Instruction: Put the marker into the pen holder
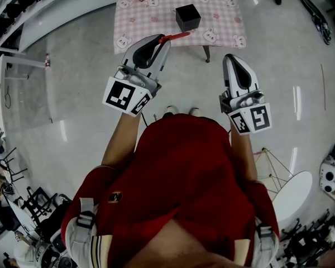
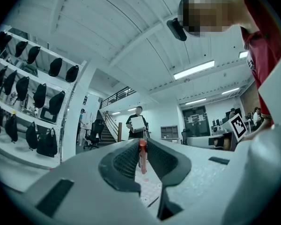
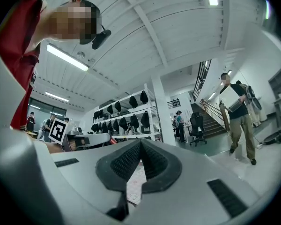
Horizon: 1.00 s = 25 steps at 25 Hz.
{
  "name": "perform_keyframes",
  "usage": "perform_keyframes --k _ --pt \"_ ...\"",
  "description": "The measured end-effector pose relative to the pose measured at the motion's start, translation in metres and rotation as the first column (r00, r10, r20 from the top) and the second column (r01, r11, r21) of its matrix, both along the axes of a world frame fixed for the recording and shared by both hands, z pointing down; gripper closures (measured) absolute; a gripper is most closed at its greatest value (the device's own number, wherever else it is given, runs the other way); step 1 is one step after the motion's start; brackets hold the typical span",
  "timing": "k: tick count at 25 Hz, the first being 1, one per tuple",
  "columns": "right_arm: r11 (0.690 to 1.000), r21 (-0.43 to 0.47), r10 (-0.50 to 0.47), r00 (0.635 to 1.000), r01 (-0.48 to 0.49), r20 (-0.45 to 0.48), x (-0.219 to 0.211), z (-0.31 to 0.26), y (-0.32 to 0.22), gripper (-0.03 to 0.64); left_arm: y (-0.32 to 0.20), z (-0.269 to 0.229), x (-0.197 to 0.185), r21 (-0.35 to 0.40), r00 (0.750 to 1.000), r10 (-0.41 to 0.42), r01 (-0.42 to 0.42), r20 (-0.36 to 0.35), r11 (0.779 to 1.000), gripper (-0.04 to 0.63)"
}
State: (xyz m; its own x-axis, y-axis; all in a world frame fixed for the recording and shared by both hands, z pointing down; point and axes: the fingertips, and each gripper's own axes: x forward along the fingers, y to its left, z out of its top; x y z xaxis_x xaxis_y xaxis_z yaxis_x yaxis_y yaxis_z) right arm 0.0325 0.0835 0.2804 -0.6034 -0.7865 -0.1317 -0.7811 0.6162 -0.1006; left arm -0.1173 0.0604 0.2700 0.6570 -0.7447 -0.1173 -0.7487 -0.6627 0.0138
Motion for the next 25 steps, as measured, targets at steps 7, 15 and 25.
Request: perform_keyframes --k 7,15,25 --pt "0.999 -0.001 0.044 0.999 -0.044 -0.017 -0.014 0.005 0.002 0.618 -0.007 0.005 -0.014 0.006 0.999 0.040 -0.040 -0.007 0.999 0.537" --pt "0.998 -0.005 0.061 0.998 -0.061 -0.032 -0.019 0.008 -0.001 0.618 -0.015 0.011 -0.023 -0.002 0.999 0.046 -0.046 -0.016 0.999 0.537" --pt "1.000 -0.008 0.024 0.999 -0.025 -0.037 0.000 0.018 -0.047 0.618 -0.056 0.024 -0.008 -0.022 1.000 0.005 -0.004 0.004 1.000 0.538"
